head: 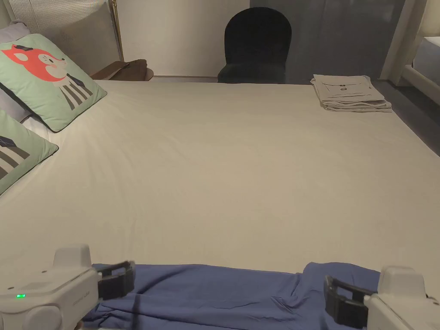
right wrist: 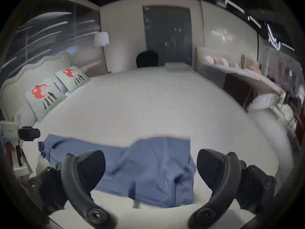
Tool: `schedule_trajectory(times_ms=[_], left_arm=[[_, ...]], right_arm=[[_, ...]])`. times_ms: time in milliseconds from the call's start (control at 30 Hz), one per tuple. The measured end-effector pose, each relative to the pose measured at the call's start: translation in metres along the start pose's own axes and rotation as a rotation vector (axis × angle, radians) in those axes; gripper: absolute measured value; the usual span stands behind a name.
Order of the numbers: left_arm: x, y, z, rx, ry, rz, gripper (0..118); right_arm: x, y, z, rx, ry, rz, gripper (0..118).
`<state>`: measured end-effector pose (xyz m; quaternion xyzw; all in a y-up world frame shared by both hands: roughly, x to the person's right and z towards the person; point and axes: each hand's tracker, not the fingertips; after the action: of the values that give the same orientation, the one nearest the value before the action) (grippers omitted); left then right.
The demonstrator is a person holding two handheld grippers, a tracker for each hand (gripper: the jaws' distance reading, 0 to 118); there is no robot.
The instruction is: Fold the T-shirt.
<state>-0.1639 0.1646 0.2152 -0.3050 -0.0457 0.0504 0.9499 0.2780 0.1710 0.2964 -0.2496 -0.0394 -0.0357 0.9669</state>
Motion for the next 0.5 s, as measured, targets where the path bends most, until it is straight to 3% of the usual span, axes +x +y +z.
schedule_trajectory(times_ms=[167, 333, 433, 500], left_arm=[[0.048, 0.042, 0.03, 0.302, -0.07, -0.054, 105], [0.082, 0.057, 0.049, 0.524, -0.077, -0.082, 105], [0.085, 0.056, 0.046, 0.578, -0.086, -0.078, 102], [0.088, 0.055, 0.047, 0.598, -0.06, -0.072, 84]], right_arm=[[-0.034, 0.047, 0.017, 0.226, 0.019, 0.047, 112], [-0.054, 0.068, 0.034, 0.426, -0.036, 0.102, 108], [-0.058, 0.075, 0.037, 0.468, -0.065, 0.107, 97], [-0.058, 0.077, 0.037, 0.477, -0.063, 0.107, 78]])
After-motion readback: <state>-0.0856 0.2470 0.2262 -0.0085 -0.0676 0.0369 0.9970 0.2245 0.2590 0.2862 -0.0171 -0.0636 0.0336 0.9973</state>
